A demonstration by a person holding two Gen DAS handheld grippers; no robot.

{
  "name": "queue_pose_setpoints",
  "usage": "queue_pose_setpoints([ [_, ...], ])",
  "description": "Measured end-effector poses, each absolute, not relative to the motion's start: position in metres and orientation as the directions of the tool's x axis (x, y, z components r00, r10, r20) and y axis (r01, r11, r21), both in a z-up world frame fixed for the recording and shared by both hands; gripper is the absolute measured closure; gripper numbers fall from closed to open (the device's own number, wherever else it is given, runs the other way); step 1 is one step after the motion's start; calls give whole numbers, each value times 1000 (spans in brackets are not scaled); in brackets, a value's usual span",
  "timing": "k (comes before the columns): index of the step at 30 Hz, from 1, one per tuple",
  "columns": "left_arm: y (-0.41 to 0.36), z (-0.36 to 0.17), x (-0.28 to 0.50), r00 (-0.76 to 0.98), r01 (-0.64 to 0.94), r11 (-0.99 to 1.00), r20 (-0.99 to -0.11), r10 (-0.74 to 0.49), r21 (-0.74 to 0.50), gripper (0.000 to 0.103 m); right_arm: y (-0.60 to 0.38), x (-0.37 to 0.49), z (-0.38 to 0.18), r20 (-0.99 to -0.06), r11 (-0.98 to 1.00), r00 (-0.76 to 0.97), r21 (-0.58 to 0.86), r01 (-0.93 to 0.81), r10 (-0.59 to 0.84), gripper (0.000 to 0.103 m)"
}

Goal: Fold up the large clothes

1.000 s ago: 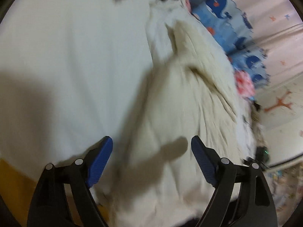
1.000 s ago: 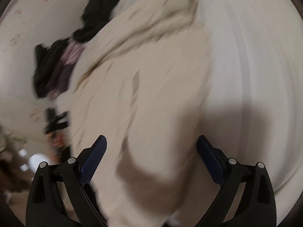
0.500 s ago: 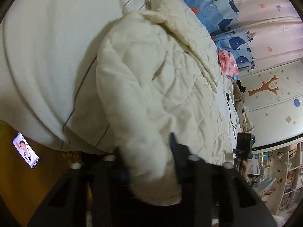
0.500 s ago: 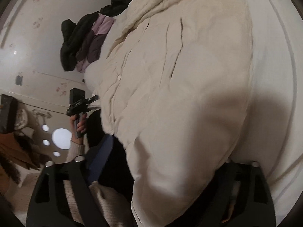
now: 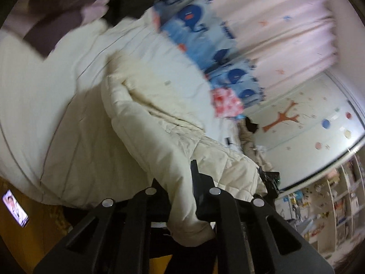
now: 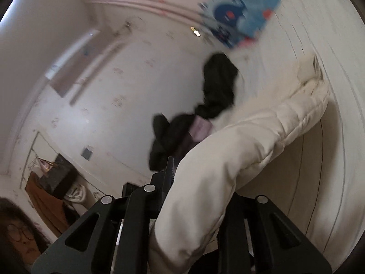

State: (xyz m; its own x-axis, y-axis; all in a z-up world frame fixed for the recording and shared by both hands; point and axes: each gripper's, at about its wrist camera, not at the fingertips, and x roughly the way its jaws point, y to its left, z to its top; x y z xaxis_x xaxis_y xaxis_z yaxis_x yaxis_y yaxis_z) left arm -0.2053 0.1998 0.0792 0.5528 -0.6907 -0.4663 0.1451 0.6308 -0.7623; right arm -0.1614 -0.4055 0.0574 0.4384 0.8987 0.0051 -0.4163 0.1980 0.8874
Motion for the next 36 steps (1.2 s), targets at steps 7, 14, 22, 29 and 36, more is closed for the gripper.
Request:
queue_pose_setpoints([
  [7, 188, 102, -296, 430, 326, 682, -540, -724, -655, 89, -445, -276, 100, -199, 340, 314, 796, -500, 928, 84],
  [14, 266, 21, -347, 305, 123, 826, -771, -559, -550, 81, -514, -350, 14, -608, 642, 206, 737, -212, 767, 63],
  [22, 264, 34, -202, 492, 52, 759, -645, -585, -649, 40, -506, -173, 31, -490, 617, 451, 763, -191, 746, 6],
  [29, 189, -45, -39, 412, -84, 746, -705, -578, -660, 38, -447, 11, -46, -638, 704, 373, 708, -59, 673, 6],
  [36, 166, -110, 20, 358, -231, 712, -739, -571, -663, 28, -427, 71, -94, -708, 775, 368, 630, -54, 602, 6],
])
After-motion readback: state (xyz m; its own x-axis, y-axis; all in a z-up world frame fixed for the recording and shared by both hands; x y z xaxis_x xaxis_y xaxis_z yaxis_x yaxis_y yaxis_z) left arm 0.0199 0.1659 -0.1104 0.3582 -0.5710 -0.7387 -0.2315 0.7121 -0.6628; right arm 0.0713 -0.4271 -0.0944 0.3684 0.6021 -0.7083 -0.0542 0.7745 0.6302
